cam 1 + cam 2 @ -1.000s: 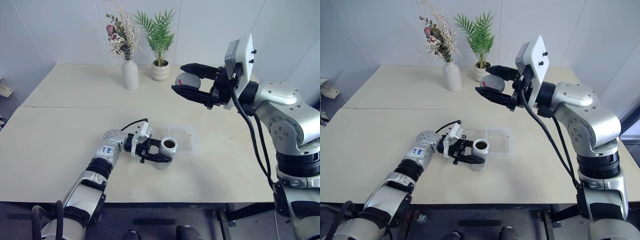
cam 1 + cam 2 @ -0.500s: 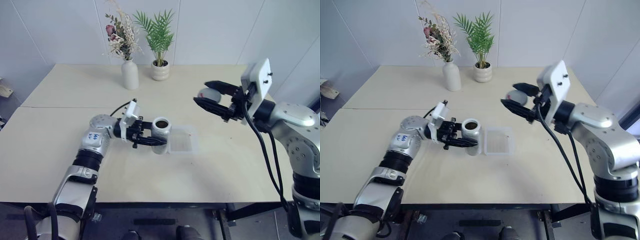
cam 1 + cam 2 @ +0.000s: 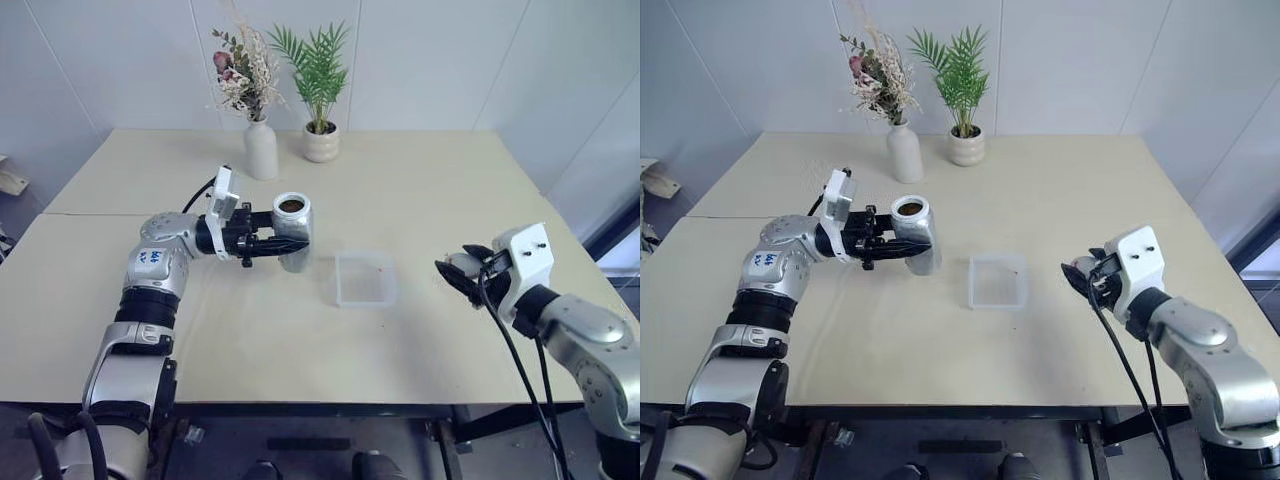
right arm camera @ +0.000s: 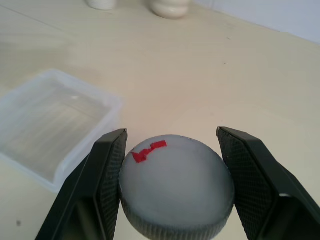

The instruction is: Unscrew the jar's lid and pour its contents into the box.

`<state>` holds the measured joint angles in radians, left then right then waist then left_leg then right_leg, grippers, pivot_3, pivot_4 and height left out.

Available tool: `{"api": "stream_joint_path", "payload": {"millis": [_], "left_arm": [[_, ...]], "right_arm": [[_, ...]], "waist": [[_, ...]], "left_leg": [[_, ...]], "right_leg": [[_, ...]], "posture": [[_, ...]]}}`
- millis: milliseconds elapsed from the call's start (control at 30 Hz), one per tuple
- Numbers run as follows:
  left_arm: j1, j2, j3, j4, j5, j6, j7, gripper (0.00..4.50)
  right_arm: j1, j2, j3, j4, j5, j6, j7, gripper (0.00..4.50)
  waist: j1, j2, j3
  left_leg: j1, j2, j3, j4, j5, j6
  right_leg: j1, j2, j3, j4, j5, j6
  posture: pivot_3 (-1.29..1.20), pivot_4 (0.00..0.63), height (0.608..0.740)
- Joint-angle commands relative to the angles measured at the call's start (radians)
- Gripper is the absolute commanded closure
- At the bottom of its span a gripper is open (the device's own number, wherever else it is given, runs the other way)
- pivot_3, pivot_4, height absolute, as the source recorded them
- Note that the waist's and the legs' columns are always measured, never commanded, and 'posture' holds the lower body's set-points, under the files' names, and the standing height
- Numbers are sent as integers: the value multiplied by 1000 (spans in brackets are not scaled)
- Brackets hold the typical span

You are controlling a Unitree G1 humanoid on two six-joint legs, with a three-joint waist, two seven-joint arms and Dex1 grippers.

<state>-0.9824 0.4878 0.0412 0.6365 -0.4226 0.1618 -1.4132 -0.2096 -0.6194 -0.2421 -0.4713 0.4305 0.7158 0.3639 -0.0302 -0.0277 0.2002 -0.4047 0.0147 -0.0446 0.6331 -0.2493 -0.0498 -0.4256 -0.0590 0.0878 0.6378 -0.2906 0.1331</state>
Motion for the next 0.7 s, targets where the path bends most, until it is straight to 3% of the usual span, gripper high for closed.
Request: {"api": "stream_joint_path", "payload": {"millis": [33,300,567,700], "left_arm": [[-26,18,16,33,11,-27,-23,2445],[-81,18,5,164,56,-88,-76,2445],[-129,-3,16,248,85,-164,-85,2445],[-139,-8,16,268,94,-196,-87,2445]], "right_arm": [[35,48,4,21,-58,-58,-54,1932],[84,202,30,168,-132,-168,-126,1932],[111,261,44,243,-187,-244,-144,1932],[129,261,45,218,-193,-248,-134,738]], "waist": [[0,0,0],[0,0,0],[-1,0,0],[0,0,0]], "left_leg": [[0,0,0,0,0,0],[0,0,0,0,0,0],[0,0,0,-1,0,0],[0,0,0,-1,0,0]], "right_leg": [[0,0,0,0,0,0],[0,0,0,0,0,0],[0,0,0,0,0,0],[0,0,0,0,0,0]], "posture": [[0,150,740],[0,150,740],[0,150,740],[0,150,740]]}}
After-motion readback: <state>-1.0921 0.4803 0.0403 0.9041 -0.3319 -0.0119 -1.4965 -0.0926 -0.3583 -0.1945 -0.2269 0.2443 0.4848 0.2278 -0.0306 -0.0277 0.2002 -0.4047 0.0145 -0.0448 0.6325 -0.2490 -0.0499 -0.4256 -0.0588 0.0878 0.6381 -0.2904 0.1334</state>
